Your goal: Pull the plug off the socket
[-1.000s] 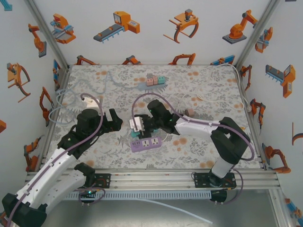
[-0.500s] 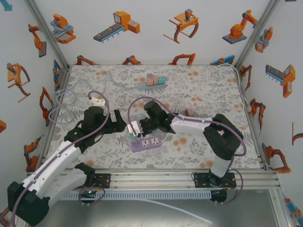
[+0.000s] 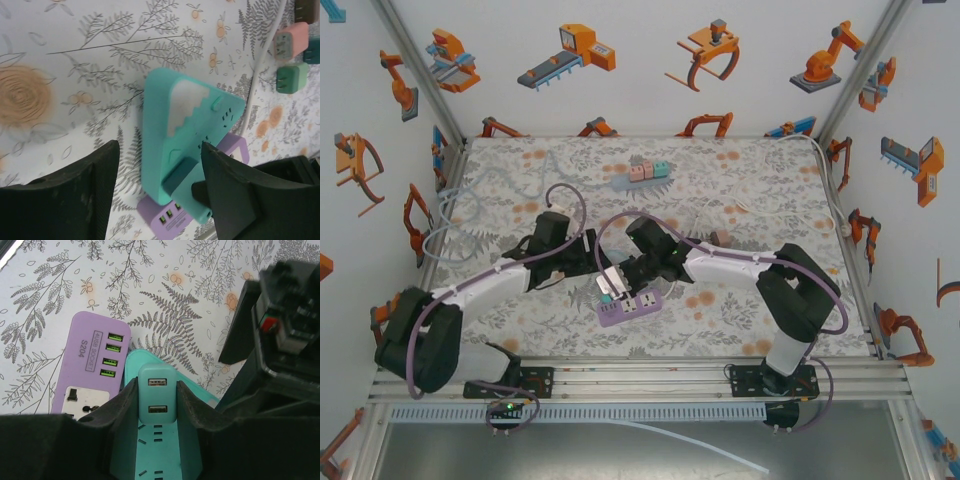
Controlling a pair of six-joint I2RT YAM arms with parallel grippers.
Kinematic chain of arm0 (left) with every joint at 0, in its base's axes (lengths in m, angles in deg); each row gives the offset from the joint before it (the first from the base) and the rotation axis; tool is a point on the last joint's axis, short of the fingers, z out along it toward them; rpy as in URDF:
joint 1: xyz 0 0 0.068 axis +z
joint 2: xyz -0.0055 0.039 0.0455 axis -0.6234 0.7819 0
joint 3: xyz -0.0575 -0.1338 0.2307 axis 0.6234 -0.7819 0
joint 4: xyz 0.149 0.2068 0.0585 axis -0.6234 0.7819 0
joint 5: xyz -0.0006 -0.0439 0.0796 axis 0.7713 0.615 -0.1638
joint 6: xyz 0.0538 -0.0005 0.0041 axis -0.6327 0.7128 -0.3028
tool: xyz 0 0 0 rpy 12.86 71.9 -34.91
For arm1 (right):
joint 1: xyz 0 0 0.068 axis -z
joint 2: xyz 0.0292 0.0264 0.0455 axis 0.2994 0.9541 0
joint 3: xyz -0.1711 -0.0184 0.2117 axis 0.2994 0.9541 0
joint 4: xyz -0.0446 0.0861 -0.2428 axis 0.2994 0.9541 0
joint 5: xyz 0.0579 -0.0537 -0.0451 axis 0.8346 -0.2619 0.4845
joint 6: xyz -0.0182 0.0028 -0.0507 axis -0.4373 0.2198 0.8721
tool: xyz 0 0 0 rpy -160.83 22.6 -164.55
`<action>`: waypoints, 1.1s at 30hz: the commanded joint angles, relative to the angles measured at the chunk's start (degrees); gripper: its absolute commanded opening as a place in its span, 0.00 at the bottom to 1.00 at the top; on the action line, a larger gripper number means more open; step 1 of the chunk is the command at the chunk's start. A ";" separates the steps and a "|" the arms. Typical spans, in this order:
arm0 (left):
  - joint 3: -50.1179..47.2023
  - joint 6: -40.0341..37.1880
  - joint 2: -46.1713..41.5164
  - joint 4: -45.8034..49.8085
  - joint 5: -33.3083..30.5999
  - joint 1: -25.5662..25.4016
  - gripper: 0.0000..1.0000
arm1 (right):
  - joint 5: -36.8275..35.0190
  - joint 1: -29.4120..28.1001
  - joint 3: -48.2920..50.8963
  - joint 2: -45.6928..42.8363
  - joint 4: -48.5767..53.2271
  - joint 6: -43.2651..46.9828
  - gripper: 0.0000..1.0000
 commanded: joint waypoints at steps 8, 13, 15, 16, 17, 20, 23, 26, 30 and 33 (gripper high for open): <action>-0.79 0.93 6.33 -1.95 0.62 -0.39 0.49 | 0.11 -0.34 -0.46 -1.72 1.32 0.25 0.25; -3.70 -0.31 6.17 0.52 -2.03 -1.51 0.47 | -1.65 -0.35 -1.85 -3.30 -0.10 -2.27 0.25; -4.77 -0.36 6.31 1.05 -3.25 -1.55 0.47 | -2.29 -0.35 -1.69 -3.88 -1.63 -2.90 0.25; -5.13 -0.42 6.52 1.30 -3.82 -1.47 0.47 | -2.38 -0.35 -1.60 -4.11 -2.25 -3.10 0.25; -5.49 -0.57 6.84 1.57 -4.27 -1.47 0.47 | -2.55 -0.35 -1.50 -4.25 -2.99 -3.51 0.25; -6.22 -0.92 7.39 2.21 -5.44 -1.52 0.46 | -2.94 -0.31 -1.49 -4.92 -4.49 -5.33 0.25; -6.97 -1.23 6.97 2.92 -6.98 -1.50 0.46 | -3.79 -0.26 -2.05 -5.37 -5.21 -8.45 0.25; -7.47 -1.87 6.95 3.61 -8.22 -1.41 0.45 | -3.16 -0.17 -3.57 -5.12 -3.47 -10.74 0.24; -7.57 -2.18 7.13 3.85 -8.83 -1.34 0.44 | -2.08 -0.22 -3.82 -5.17 -0.93 -8.55 0.24; -7.60 -2.29 7.53 3.62 -9.00 -1.16 0.44 | -1.69 -0.78 -3.60 -5.71 0.62 -6.60 0.23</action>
